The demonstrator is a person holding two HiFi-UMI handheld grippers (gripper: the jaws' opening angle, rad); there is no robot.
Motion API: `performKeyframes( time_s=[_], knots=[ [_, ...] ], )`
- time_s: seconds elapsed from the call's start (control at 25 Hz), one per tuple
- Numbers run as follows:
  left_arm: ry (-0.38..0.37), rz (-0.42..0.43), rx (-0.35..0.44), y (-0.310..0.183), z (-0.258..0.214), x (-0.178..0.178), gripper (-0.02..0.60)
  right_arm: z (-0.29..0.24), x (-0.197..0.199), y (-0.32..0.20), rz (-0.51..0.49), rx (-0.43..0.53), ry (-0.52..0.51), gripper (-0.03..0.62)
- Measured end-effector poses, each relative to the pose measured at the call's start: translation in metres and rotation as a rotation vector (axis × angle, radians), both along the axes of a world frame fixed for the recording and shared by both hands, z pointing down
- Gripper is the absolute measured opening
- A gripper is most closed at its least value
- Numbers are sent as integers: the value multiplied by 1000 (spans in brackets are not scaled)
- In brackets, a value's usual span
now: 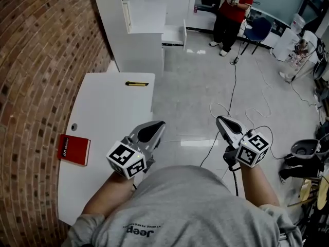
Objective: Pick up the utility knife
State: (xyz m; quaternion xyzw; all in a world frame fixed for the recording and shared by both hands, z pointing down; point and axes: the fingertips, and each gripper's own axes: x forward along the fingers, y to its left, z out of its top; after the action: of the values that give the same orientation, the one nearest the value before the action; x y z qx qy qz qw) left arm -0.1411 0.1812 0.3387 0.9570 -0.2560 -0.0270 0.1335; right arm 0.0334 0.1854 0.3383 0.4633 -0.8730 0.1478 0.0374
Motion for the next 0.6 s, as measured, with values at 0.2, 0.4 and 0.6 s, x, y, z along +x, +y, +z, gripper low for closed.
performKeyframes(
  time_s=[0.2, 0.4, 0.6],
  knots=[
    [-17, -29, -20, -35, 12, -8, 0, 5, 3, -47, -13, -5, -9, 9],
    [-33, -79, -31, -80, 22, -3, 0, 10, 12, -106, -60, 4, -20, 9],
    [-54, -136, -35, -145, 34, 32, 0, 25, 47, -181, -117, 8, -42, 9]
  ],
)
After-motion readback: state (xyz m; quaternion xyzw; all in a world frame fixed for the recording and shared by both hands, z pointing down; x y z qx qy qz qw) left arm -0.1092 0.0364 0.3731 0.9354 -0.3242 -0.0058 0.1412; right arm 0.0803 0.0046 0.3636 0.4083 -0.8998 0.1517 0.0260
